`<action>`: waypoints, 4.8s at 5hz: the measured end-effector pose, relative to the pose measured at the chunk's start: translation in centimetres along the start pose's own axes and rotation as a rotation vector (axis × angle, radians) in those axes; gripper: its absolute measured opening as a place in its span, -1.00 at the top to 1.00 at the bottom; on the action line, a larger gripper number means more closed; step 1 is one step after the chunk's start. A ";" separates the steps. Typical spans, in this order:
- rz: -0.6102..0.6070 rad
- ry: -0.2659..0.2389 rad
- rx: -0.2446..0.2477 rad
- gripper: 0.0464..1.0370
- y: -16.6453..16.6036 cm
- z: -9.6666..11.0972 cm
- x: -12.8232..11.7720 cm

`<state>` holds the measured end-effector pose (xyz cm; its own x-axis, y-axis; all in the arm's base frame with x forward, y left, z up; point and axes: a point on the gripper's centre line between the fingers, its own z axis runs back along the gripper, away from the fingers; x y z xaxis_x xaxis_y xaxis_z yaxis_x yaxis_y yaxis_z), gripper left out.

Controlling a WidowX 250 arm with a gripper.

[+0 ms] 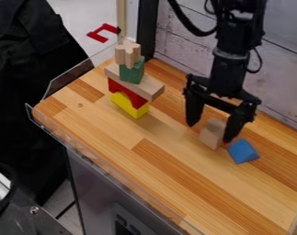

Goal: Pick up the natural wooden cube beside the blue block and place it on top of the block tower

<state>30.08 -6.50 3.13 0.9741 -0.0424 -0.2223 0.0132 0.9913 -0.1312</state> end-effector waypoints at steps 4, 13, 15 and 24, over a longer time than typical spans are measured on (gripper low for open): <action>-0.002 0.042 -0.014 -0.82 0.4 -1.6 1.1; 0.472 -0.276 0.020 -0.01 2.2 14.9 -5.9; 0.539 -0.237 0.000 -0.01 5.8 15.2 -6.5; 0.619 -0.072 -0.077 -0.01 9.9 11.7 -6.2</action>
<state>26.83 5.06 14.48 0.8085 0.5481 -0.2142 -0.5722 0.8172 -0.0687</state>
